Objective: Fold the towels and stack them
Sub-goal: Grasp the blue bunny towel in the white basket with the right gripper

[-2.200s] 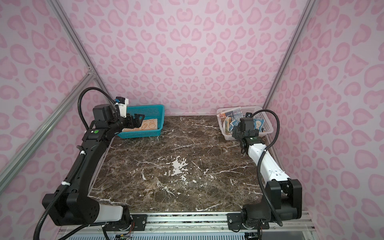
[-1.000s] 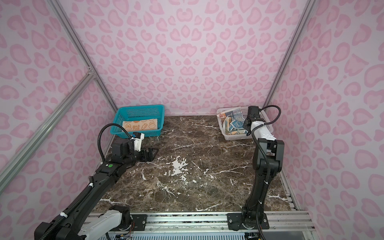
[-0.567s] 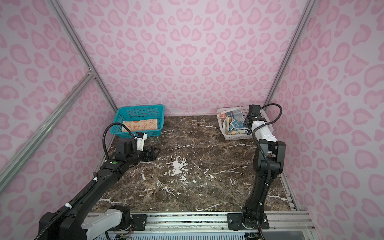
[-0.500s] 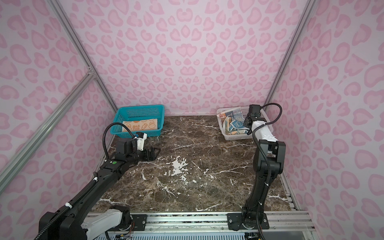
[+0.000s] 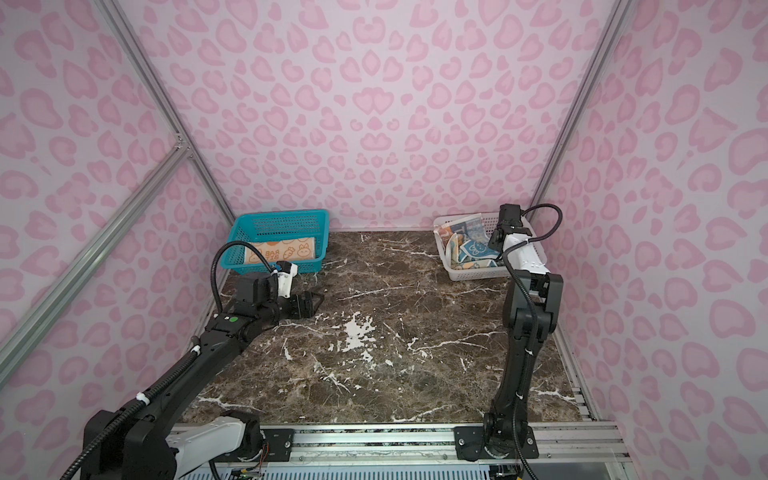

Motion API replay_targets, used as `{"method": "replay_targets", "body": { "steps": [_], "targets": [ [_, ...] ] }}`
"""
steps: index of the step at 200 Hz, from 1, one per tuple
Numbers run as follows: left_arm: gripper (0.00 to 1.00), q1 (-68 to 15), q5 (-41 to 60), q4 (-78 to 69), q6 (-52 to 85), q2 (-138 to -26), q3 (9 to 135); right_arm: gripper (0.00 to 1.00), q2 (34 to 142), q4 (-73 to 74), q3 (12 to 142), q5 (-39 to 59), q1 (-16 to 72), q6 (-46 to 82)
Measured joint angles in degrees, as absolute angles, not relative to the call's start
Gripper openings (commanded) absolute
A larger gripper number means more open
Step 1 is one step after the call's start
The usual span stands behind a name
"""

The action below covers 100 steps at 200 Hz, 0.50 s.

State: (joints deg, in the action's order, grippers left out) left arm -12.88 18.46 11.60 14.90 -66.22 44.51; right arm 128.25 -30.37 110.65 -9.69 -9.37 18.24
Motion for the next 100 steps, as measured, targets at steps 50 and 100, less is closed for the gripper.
{"method": "replay_targets", "body": {
  "steps": [50, 100],
  "targets": [
    [0.91, -13.6, 18.5, 10.7, 14.9, -68.9, 45.6, 0.13, 129.7, -33.9, 112.4, -10.2, -9.3, 20.5],
    [0.91, -14.0, 18.9, 10.3, 14.9, -71.2, 46.8, 0.00, 125.9, -33.1, 109.9, -9.6, -8.6, 20.8]
  ]
}}
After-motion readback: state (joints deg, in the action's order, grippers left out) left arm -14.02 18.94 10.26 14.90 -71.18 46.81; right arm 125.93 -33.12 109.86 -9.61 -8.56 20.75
